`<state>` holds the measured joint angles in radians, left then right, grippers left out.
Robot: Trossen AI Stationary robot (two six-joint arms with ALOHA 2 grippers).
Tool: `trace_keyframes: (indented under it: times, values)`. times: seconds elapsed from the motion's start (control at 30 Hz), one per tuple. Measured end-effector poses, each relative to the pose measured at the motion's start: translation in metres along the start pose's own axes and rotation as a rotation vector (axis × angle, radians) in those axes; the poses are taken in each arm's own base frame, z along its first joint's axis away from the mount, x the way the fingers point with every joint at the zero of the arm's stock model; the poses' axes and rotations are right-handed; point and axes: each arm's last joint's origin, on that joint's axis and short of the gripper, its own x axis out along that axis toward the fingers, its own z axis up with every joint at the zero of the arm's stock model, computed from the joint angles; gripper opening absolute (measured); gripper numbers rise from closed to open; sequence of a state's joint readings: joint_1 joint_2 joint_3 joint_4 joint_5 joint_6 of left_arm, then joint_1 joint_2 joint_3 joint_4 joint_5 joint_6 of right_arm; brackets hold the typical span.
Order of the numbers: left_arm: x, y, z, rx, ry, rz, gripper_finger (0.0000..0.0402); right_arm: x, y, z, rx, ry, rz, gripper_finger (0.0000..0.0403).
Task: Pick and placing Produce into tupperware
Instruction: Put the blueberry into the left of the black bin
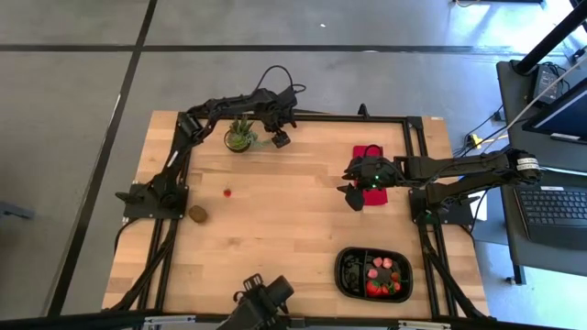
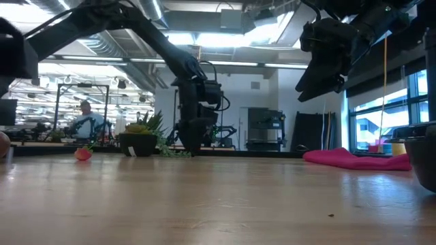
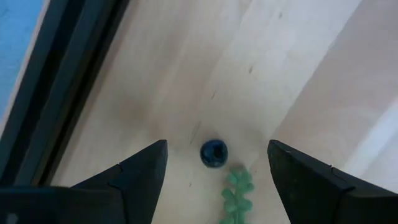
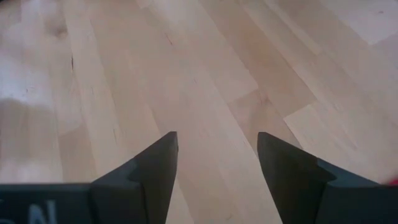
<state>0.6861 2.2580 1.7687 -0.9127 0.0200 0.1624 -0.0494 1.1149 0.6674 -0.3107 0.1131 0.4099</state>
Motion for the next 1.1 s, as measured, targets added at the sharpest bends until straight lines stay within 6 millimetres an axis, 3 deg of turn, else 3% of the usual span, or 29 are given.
trace_keyframes:
  times: [1.1]
  values:
    - [0.0085, 0.0003, -0.0029, -0.002, 0.046, 0.002, 0.0188, 0.0, -0.0001, -0.0002, 0.0, 0.002, -0.001, 0.0222]
